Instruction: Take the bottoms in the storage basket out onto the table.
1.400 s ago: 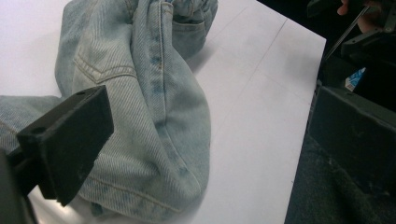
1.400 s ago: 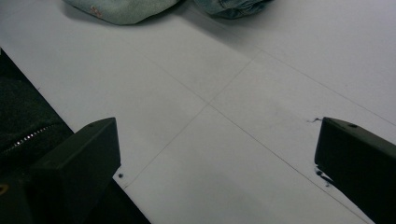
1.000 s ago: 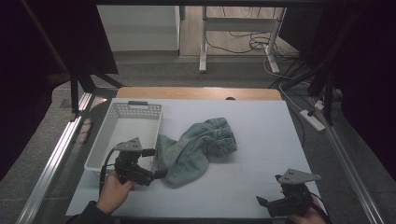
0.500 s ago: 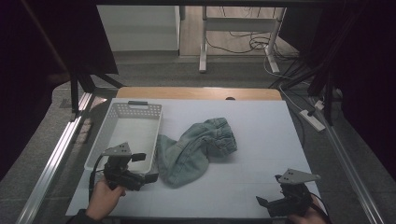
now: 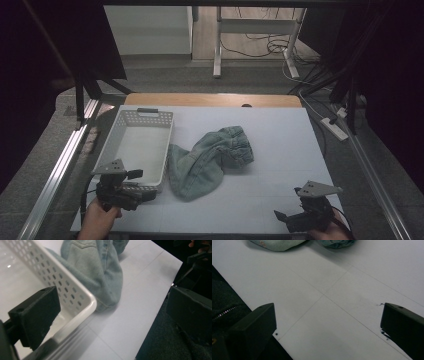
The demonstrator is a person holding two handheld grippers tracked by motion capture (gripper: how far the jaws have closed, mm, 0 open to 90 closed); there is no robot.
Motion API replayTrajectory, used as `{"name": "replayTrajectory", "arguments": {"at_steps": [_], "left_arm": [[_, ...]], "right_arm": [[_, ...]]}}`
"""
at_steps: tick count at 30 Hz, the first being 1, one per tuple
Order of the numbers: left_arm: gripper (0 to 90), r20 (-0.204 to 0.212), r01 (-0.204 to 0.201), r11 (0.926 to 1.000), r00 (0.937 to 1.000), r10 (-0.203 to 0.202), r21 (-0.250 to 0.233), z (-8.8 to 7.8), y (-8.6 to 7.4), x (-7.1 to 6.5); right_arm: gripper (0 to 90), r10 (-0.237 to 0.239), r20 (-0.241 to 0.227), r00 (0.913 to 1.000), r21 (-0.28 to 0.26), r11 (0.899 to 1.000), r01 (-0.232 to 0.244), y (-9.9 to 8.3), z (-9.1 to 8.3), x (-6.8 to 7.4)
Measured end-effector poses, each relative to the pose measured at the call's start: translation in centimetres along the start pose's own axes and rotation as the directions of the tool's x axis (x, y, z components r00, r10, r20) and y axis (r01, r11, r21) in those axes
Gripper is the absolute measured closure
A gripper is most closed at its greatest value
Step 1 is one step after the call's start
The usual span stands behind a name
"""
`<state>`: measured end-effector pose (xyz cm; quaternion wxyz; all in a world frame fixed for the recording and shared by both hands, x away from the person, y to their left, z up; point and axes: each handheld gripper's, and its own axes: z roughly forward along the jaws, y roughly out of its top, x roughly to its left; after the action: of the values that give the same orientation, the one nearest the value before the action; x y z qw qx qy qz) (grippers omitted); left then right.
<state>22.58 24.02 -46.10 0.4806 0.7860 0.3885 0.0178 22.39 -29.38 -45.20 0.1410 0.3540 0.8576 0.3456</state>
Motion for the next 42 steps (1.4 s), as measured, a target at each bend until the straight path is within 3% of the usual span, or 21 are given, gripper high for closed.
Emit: {"name": "replayTrajectory", "arguments": {"at_steps": [18,27,31,42], "left_arm": [[0.5,-0.055,0.081,0.9963,0.9950,-0.083,-0.027,-3.3,-3.1,0.7],[0.3,-0.072,0.089,0.9957,0.9933,-0.090,-0.027,-4.3,-4.2,0.7],[0.0,-0.111,0.078,0.9970,0.9908,-0.078,-0.005,-4.5,-4.6,0.5],[0.0,-0.148,0.082,0.9965,0.9859,-0.079,0.017,-5.0,-5.3,0.3]], "right_arm": [[0.8,0.001,0.004,1.0000,0.006,1.000,-0.001,0.0,0.1,0.0],[0.8,0.000,0.007,1.0000,0.009,1.000,0.000,0.0,0.1,0.1],[0.8,0.000,0.007,1.0000,0.010,1.000,0.000,0.0,0.1,0.1],[0.8,-0.007,0.010,0.9999,0.014,1.000,0.006,0.1,0.1,0.1]]}}
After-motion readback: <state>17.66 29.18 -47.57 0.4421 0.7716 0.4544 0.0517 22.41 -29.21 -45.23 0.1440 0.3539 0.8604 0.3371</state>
